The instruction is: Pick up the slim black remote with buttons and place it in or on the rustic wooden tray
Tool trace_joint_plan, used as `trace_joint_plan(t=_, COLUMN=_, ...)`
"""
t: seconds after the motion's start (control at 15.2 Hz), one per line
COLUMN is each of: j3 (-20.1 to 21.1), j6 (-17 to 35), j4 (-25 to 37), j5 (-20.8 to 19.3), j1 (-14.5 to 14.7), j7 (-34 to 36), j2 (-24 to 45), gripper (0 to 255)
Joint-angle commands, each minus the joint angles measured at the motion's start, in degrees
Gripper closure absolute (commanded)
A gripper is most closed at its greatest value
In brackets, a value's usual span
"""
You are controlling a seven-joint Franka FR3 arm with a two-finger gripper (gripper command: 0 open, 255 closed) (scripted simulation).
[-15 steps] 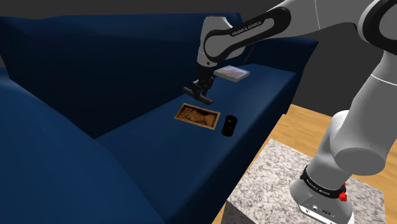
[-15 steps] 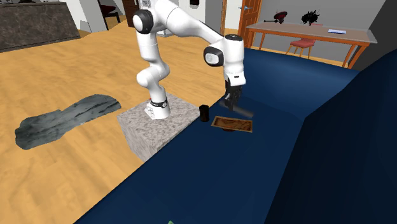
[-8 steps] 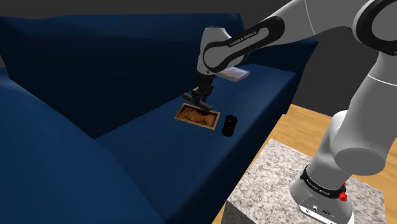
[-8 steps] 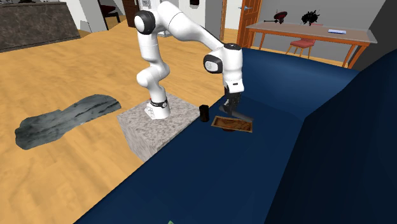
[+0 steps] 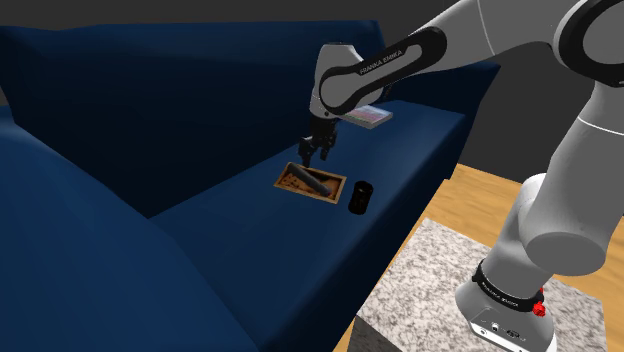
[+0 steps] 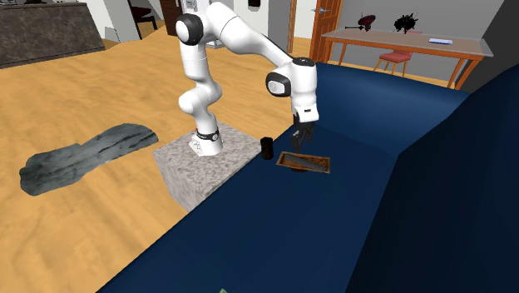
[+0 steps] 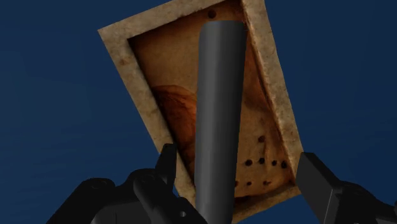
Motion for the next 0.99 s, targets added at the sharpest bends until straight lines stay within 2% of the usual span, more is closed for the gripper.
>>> trace_joint_plan(t=0.0, j3=0.0, j6=0.0, j4=0.0, j5=0.0, j1=0.0, j7=0.0, j2=0.0, gripper=0)
trace_joint_plan(t=0.2, j3=0.0, j6=0.0, j4=0.0, j5=0.0, j1=0.0, j7=0.0, j2=0.0, gripper=0)
trace_joint_plan(t=0.46, j3=-0.2, j6=-6.9, j4=3.3, j5=-0.6, j1=-0.2, j7=0.4, j2=-3.6, gripper=0)
trace_joint_plan(t=0.92, j3=-0.2, j6=-6.9, j4=3.3, j5=-0.6, j1=-0.2, j7=0.4, j2=-3.6, gripper=0)
